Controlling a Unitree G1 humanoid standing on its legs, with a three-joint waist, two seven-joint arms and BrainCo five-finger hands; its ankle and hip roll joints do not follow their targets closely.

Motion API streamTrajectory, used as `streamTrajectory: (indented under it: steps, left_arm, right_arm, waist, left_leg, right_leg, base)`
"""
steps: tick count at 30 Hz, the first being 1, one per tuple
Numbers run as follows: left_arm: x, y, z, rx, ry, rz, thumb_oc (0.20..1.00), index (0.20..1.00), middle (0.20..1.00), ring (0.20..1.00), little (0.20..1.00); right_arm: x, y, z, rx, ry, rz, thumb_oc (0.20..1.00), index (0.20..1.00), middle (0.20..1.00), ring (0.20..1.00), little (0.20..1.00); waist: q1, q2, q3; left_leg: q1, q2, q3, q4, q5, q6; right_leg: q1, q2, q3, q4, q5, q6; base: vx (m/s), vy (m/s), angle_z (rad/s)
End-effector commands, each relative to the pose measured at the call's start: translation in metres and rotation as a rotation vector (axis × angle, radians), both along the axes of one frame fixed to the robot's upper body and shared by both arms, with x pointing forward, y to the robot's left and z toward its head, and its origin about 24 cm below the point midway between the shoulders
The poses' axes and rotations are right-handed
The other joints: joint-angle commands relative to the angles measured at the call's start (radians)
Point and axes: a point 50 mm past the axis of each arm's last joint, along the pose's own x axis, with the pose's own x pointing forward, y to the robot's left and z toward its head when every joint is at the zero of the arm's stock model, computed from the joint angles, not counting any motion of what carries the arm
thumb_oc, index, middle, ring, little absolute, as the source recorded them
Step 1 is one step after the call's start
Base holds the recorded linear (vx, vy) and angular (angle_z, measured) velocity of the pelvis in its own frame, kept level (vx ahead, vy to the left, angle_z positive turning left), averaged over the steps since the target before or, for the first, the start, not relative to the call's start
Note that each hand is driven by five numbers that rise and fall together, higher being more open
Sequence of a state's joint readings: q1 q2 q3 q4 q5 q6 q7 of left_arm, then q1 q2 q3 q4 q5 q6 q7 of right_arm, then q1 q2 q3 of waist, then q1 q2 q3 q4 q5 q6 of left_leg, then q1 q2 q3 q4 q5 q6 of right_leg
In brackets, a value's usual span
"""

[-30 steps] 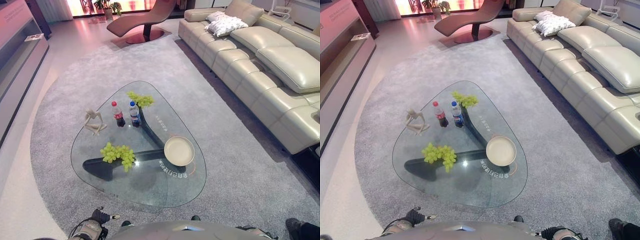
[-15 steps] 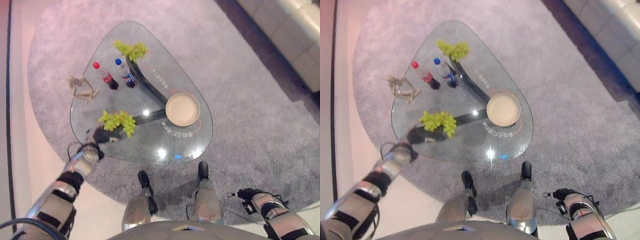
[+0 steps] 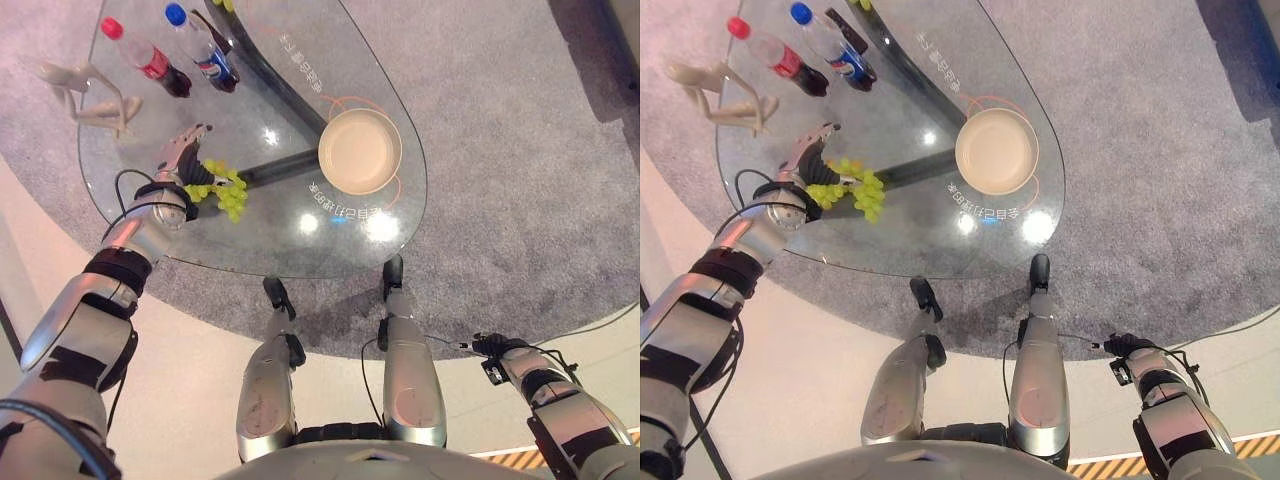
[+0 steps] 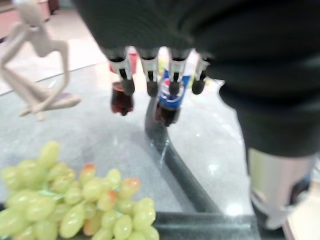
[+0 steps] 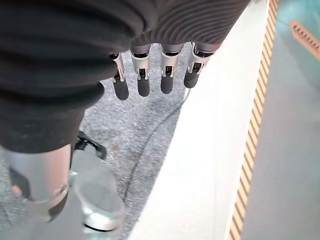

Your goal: Pick up fruits into the plate

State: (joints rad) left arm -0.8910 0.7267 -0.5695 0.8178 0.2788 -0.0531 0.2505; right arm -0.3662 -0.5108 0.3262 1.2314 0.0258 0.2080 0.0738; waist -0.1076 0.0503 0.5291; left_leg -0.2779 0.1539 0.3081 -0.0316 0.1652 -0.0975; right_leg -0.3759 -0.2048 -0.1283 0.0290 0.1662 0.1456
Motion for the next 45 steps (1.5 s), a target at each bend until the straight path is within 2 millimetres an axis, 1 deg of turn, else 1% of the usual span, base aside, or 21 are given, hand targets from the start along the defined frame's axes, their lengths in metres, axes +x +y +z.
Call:
streamTrajectory:
  steps: [1, 3, 8, 11, 14, 16, 18, 20, 26, 28, 31, 35, 39, 45]
  left_arm:
    - [-0.002, 0.029, 0.03, 0.097, -0.08, 0.074, 1.0, 1.0, 1.0, 1.0, 1.0]
    - [0.0, 0.028, 0.034, 0.177, -0.073, 0.071, 1.0, 1.0, 1.0, 1.0, 1.0]
    - [0.002, 0.031, 0.037, 0.319, -0.013, 0.097, 1.0, 1.0, 1.0, 1.0, 1.0]
    - [0.001, 0.04, 0.036, 0.465, 0.018, 0.164, 1.0, 1.0, 1.0, 1.0, 1.0]
    - [0.0, 0.045, 0.035, 0.538, 0.006, 0.215, 1.0, 1.0, 1.0, 1.0, 1.0]
    - [-0.001, 0.049, 0.037, 0.58, 0.006, 0.266, 1.0, 1.0, 1.0, 1.0, 1.0]
    - [-0.002, 0.057, 0.039, 0.669, -0.004, 0.346, 1.0, 1.0, 1.0, 1.0, 1.0]
    - [-0.004, 0.062, 0.038, 0.702, -0.023, 0.38, 1.0, 1.0, 1.0, 1.0, 1.0]
    - [-0.012, 0.074, 0.03, 0.717, -0.093, 0.48, 1.0, 1.0, 1.0, 1.0, 1.0]
    - [-0.014, 0.076, 0.032, 0.716, -0.145, 0.51, 1.0, 1.0, 1.0, 1.0, 1.0]
    - [-0.013, 0.077, 0.045, 0.691, -0.208, 0.551, 1.0, 1.0, 1.0, 1.0, 1.0]
    - [-0.014, 0.079, 0.063, 0.623, -0.29, 0.594, 1.0, 1.0, 1.0, 1.0, 1.0]
    - [-0.014, 0.08, 0.072, 0.564, -0.349, 0.604, 1.0, 1.0, 1.0, 1.0, 1.0]
    - [-0.015, 0.078, 0.083, 0.518, -0.462, 0.591, 1.0, 1.0, 1.0, 1.0, 1.0]
  right_arm:
    - [-0.011, -0.011, -0.001, -0.018, 0.024, -0.033, 1.0, 1.0, 1.0, 1.0, 1.0]
    - [-0.005, -0.01, 0.003, -0.022, 0.006, -0.029, 1.0, 1.0, 1.0, 1.0, 1.0]
    - [0.001, -0.015, 0.009, -0.034, -0.02, -0.021, 1.0, 1.0, 1.0, 1.0, 1.0]
    - [0.008, -0.019, 0.017, -0.046, -0.055, -0.024, 1.0, 1.0, 1.0, 1.0, 1.0]
    - [0.01, -0.022, 0.02, -0.048, -0.072, -0.032, 1.0, 1.0, 1.0, 1.0, 1.0]
    - [0.012, -0.022, 0.021, -0.04, -0.086, -0.04, 1.0, 1.0, 1.0, 1.0, 1.0]
    - [0.017, -0.019, 0.023, -0.024, -0.102, -0.048, 1.0, 1.0, 1.0, 1.0, 1.0]
    - [0.02, -0.015, 0.023, -0.015, -0.109, -0.048, 1.0, 1.0, 1.0, 1.0, 1.0]
    - [0.023, -0.007, 0.021, 0.011, -0.111, -0.043, 1.0, 1.0, 1.0, 1.0, 1.0]
    - [0.02, -0.005, 0.017, 0.02, -0.096, -0.032, 1.0, 1.0, 1.0, 1.0, 1.0]
    - [0.015, 0.003, 0.01, 0.028, -0.079, -0.01, 1.0, 1.0, 1.0, 1.0, 1.0]
    - [0.015, 0.011, 0.005, 0.032, -0.068, 0.017, 1.0, 1.0, 1.0, 1.0, 1.0]
    - [0.013, 0.011, 0.005, 0.036, -0.068, 0.028, 1.0, 1.0, 1.0, 1.0, 1.0]
    - [0.011, 0.012, 0.003, 0.064, -0.061, 0.026, 1.0, 1.0, 1.0, 1.0, 1.0]
  waist:
    - [-0.007, -0.027, -0.009]
    - [-0.015, -0.028, -0.009]
    - [-0.025, -0.024, -0.009]
    - [-0.033, -0.018, -0.009]
    - [-0.032, -0.013, -0.009]
    - [-0.03, -0.013, -0.009]
    - [-0.026, -0.019, -0.009]
    - [-0.024, -0.023, -0.009]
    - [-0.027, -0.027, -0.009]
    - [-0.029, -0.027, -0.009]
    - [-0.031, -0.031, -0.009]
    - [-0.038, -0.041, -0.009]
    - [-0.045, -0.049, -0.009]
    - [-0.055, -0.062, -0.009]
  left_leg:
    - [-0.181, -0.056, -0.079, 0.185, -0.098, 0.016]
    - [-0.216, -0.056, -0.077, 0.19, -0.095, 0.015]
    - [-0.256, -0.056, -0.069, 0.197, -0.093, 0.012]
    - [-0.297, -0.055, -0.067, 0.22, -0.096, 0.007]
    - [-0.319, -0.056, -0.068, 0.234, -0.098, 0.004]
    - [-0.336, -0.055, -0.068, 0.245, -0.099, 0.003]
    - [-0.359, -0.055, -0.072, 0.258, -0.1, 0.001]
    - [-0.379, -0.057, -0.077, 0.269, -0.101, 0.001]
    - [-0.433, -0.068, -0.097, 0.304, -0.108, 0.001]
    - [-0.451, -0.075, -0.104, 0.314, -0.109, 0.002]
    - [-0.469, -0.083, -0.112, 0.32, -0.11, 0.007]
    - [-0.484, -0.073, -0.107, 0.324, -0.109, 0.004]
    - [-0.502, -0.06, -0.095, 0.339, -0.112, 0.002]
    - [-0.536, -0.056, -0.102, 0.403, -0.14, 0.004]
  right_leg:
    - [-0.136, 0.042, -0.029, 0.186, -0.11, -0.036]
    - [-0.171, 0.046, -0.021, 0.184, -0.103, -0.037]
    - [-0.215, 0.05, -0.012, 0.187, -0.097, -0.038]
    - [-0.254, 0.049, -0.008, 0.2, -0.097, -0.041]
    - [-0.274, 0.042, -0.011, 0.207, -0.097, -0.042]
    - [-0.286, 0.038, -0.015, 0.212, -0.096, -0.043]
    - [-0.302, 0.033, -0.021, 0.213, -0.094, -0.042]
    - [-0.319, 0.035, -0.023, 0.216, -0.092, -0.044]
    - [-0.367, 0.042, -0.007, 0.241, -0.097, -0.05]
    - [-0.384, 0.045, 0.004, 0.247, -0.098, -0.053]
    - [-0.399, 0.048, 0.011, 0.246, -0.094, -0.055]
    - [-0.416, 0.051, 0.008, 0.25, -0.095, -0.054]
    - [-0.434, 0.052, 0.005, 0.259, -0.097, -0.056]
    - [-0.465, 0.056, 0.018, 0.293, -0.104, -0.062]
  base:
    - [0.0, 0.0, 0.0]
    - [0.0, 0.001, -0.02]
    - [0.0, 0.005, -0.01]
    - [0.0, 0.032, -0.07]
    - [0.0, 0.007, -0.01]
    - [0.0, -0.029, 0.01]
    - [0.01, -0.103, 0.05]
    - [0.01, -0.081, 0.05]
    - [0.03, -0.015, 0.08]
    - [0.02, 0.006, 0.02]
    - [0.0, 0.0, 0.0]
    - [0.0, 0.0, 0.0]
    - [0.0, 0.0, 0.0]
    - [0.0, 0.0, 0.0]
